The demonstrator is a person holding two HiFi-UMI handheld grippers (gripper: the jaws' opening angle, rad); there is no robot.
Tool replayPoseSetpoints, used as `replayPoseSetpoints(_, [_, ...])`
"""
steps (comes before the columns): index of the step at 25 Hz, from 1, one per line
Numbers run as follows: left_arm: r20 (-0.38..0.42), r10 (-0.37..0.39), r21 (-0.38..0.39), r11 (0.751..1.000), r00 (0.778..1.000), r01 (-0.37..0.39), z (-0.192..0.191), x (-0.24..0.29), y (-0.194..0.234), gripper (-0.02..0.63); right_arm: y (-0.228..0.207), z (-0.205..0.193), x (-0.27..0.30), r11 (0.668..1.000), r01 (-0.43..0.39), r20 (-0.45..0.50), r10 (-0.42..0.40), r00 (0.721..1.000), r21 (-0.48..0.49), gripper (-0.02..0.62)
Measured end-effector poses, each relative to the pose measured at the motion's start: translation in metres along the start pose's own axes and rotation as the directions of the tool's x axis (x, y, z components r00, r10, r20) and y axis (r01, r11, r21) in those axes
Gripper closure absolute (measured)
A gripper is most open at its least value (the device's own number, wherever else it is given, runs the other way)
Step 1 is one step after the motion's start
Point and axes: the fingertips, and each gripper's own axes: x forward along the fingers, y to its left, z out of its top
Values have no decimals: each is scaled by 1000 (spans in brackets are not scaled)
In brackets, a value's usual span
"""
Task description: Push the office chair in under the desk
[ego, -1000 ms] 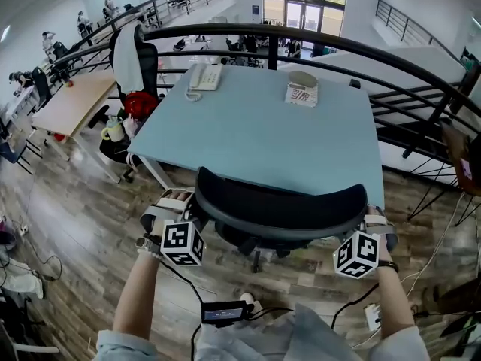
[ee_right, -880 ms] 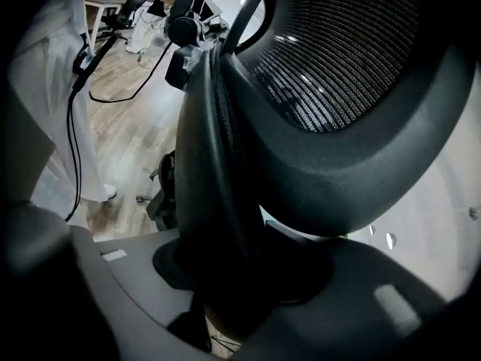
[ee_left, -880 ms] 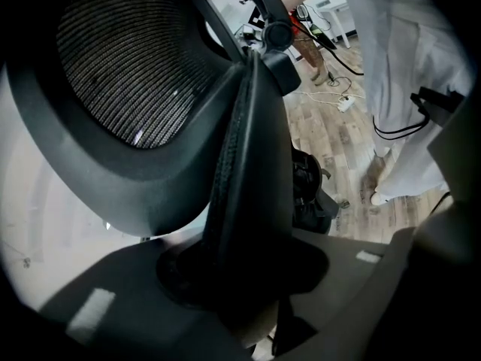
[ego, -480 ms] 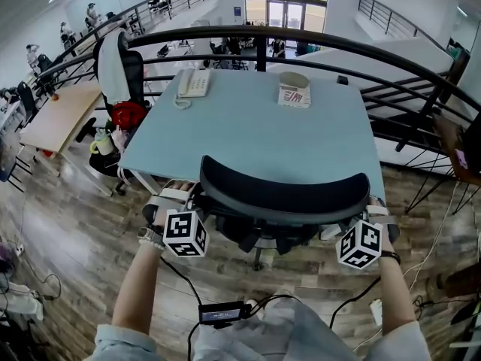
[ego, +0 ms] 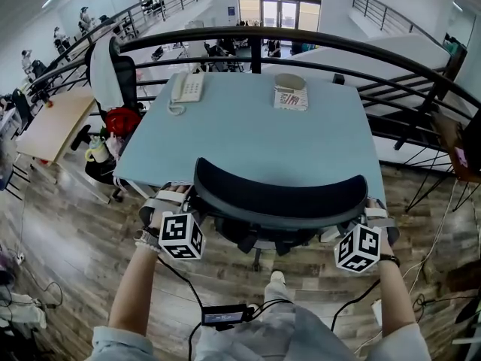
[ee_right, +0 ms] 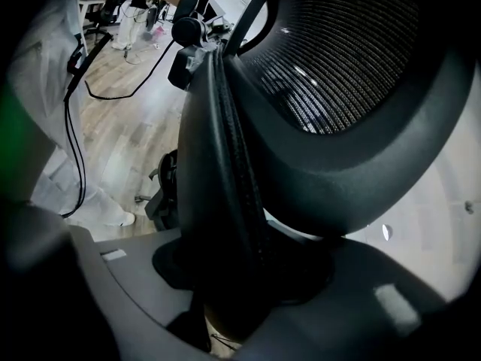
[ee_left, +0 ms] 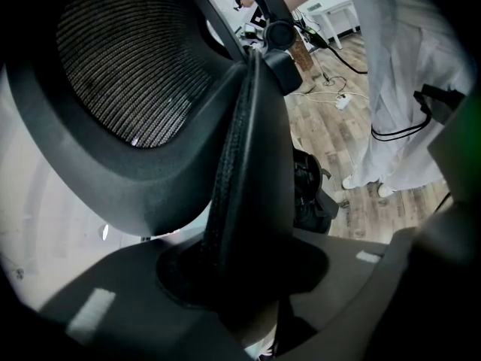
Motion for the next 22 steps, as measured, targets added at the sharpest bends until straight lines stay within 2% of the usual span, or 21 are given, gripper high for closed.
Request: replayPoseSetpoints(22, [0, -4, -14, 1000, 1000, 4, -5, 12, 7, 442, -5, 1, 10, 1000, 11, 9, -11, 1000, 0, 391])
